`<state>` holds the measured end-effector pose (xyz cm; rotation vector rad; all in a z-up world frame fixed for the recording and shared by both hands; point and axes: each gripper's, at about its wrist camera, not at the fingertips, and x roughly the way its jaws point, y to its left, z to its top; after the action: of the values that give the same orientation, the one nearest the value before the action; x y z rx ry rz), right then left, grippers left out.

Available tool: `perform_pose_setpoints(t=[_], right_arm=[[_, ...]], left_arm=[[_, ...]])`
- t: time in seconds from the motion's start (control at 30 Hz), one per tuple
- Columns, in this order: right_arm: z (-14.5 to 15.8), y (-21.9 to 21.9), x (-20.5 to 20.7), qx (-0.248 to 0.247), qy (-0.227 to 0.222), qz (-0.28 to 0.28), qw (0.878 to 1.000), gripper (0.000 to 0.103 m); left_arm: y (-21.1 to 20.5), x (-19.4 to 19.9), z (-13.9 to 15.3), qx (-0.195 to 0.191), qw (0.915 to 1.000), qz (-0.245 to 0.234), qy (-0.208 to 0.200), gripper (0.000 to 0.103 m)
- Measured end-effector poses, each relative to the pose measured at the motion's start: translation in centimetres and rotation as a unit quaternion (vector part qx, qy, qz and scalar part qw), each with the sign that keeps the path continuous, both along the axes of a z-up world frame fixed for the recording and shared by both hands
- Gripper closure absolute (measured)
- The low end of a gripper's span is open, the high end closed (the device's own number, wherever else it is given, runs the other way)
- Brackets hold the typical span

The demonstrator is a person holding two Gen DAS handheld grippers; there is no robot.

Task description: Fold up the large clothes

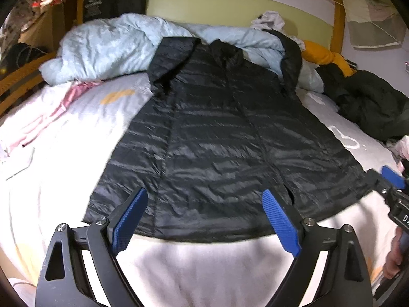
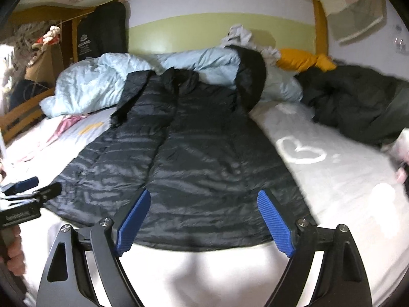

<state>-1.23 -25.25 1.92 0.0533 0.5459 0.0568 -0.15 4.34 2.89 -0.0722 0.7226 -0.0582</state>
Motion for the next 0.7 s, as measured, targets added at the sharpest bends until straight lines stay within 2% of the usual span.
perform_pose_setpoints(t=[0.07, 0.17, 0.33, 0.4, 0.5, 0.57, 0.63, 0.67, 0.7], right_arm=[[-0.9, -0.2, 0.4, 0.035, 0.030, 0.015, 0.999, 0.015], [-3.3, -0.4, 1.0, 0.087, 0.083, 0.031, 0.992, 0.016], [-7.2, -1.3, 1.5, 0.124, 0.140, 0.002, 0.982, 0.016], [-8.1, -2.4, 2.0, 0.132, 0.144, -0.024, 0.980, 0.016], [-9.1, -4.5, 2.6, 0.119, 0.124, -0.089, 0.981, 0.017], [-9.6, -6.1, 3.0, 0.140, 0.110, -0.107, 0.978, 0.020], [-9.6, -7.1, 3.4, 0.158, 0.102, -0.117, 0.975, 0.020], [-9.6, -7.4, 3.6, 0.163, 0.098, -0.122, 0.974, 0.020], [-9.7, -7.9, 3.9, 0.170, 0.092, -0.128, 0.973, 0.020]], left_arm=[[-0.3, 0.0, -0.8, -0.024, 0.9993, -0.016, 0.023, 0.012], [-0.6, 0.2, -3.1, -0.071, 0.9934, -0.041, 0.080, 0.012], [-0.5, 1.2, -6.9, -0.110, 0.9817, -0.032, 0.152, 0.012], [0.5, 1.5, -6.9, -0.135, 0.9798, -0.015, 0.147, 0.012], [2.7, 1.7, -6.6, -0.135, 0.9826, 0.039, 0.121, 0.012], [4.9, 2.3, -7.1, -0.157, 0.9786, 0.068, 0.115, 0.013], [6.3, 2.6, -7.3, -0.171, 0.9770, 0.076, 0.102, 0.022], [6.7, 2.8, -7.1, -0.156, 0.9797, 0.084, 0.094, 0.034], [6.9, 3.0, -7.1, -0.142, 0.9821, 0.089, 0.086, 0.054]])
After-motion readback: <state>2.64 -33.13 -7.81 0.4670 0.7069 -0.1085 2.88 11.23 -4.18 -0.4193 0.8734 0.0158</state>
